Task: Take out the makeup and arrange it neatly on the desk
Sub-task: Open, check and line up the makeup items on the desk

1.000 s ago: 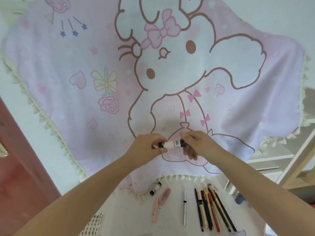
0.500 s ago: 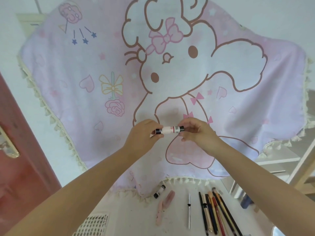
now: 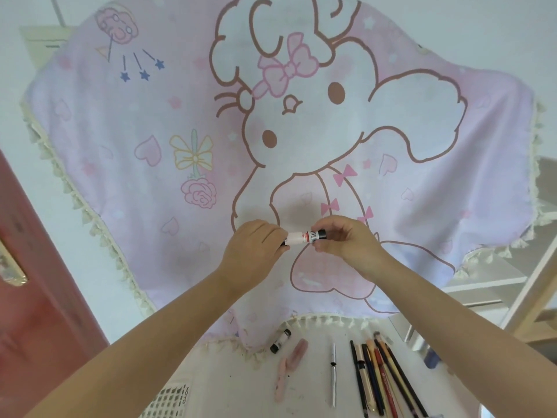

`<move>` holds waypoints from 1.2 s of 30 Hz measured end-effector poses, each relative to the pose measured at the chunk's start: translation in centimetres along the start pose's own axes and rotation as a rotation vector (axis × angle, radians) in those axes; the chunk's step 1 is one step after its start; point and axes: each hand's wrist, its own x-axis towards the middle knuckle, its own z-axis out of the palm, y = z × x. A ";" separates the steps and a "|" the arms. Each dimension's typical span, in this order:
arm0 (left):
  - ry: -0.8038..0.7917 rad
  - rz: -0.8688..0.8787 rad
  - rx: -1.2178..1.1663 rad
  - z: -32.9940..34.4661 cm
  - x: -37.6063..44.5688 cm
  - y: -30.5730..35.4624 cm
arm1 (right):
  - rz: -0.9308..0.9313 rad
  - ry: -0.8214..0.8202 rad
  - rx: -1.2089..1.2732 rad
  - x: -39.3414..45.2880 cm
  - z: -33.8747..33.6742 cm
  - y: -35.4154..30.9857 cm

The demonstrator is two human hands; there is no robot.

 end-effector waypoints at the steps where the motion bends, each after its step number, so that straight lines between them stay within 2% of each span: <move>1: -0.002 -0.017 -0.010 0.4 -0.2 0.1 | -0.011 0.014 -0.031 -0.1 0.0 0.2; 7: -0.019 -0.191 -0.184 4.0 -1.8 1.8 | 0.038 0.057 -0.105 -2.0 -0.8 2.0; 12: -0.193 -0.394 -0.515 7.9 -3.0 5.3 | 0.184 0.115 -0.153 -5.6 -3.3 4.9; 17: -0.455 -0.392 -0.736 14.6 -3.9 10.5 | 0.400 0.119 -0.334 -9.5 -6.8 8.9; 20: -0.672 -0.365 -0.845 18.7 -3.7 14.4 | 0.473 0.082 -0.524 -11.9 -9.3 12.0; 23: -0.810 -0.345 -0.921 22.1 -3.4 18.3 | 0.540 0.063 -0.633 -14.3 -11.6 14.6; 27: -0.923 -0.328 -0.943 26.1 -3.0 22.5 | 0.592 0.040 -0.817 -16.5 -13.7 18.5; 31: -1.007 -0.310 -0.884 29.4 -2.9 25.4 | 0.658 -0.071 -1.016 -17.0 -14.8 21.2; 34: -1.020 -0.330 -0.869 31.2 -3.1 26.7 | 0.616 -0.072 -1.252 -16.8 -15.2 22.2; 36: -1.010 -0.335 -0.872 32.1 -3.3 27.2 | 0.661 -0.054 -1.282 -16.9 -15.4 22.9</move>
